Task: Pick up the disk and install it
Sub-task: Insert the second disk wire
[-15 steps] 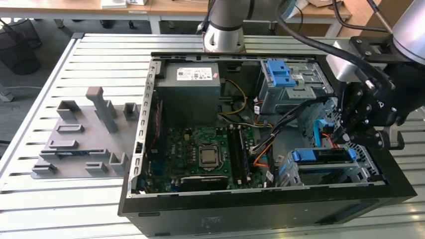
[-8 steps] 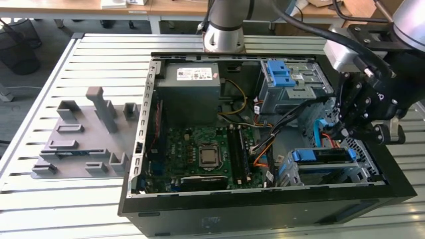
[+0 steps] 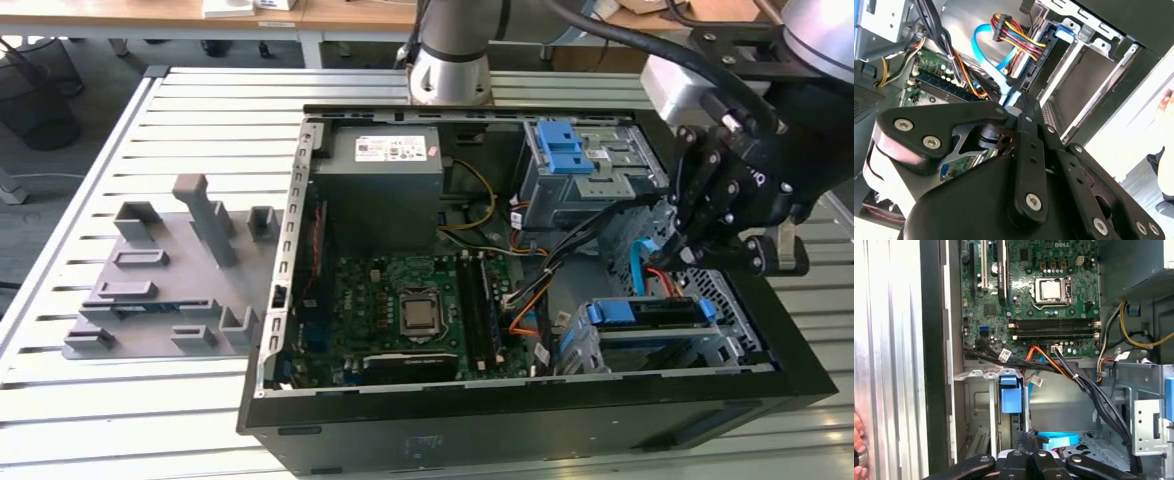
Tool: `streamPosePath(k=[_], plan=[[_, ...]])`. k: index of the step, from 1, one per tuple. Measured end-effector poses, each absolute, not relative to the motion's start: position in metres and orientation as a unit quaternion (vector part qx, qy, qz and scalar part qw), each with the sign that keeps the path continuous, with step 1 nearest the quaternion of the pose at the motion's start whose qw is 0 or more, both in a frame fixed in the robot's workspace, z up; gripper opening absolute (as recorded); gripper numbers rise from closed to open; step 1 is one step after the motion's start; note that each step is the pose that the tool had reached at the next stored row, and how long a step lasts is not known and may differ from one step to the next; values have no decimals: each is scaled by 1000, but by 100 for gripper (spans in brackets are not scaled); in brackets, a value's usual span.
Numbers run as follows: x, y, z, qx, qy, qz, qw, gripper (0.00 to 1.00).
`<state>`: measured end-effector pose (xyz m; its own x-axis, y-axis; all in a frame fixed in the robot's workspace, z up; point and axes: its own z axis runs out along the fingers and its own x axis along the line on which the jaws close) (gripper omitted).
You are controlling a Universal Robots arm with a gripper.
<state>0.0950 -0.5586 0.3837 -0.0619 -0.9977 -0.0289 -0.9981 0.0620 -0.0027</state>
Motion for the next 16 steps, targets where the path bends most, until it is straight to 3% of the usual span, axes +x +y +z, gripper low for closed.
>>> streamPosePath(k=[9, 12, 16], plan=[[95, -545, 384, -685, 729, -1, 2, 11], [95, -538, 384, -684, 729, -2, 1, 24], [95, -535, 384, -684, 729, -6, -3, 24]])
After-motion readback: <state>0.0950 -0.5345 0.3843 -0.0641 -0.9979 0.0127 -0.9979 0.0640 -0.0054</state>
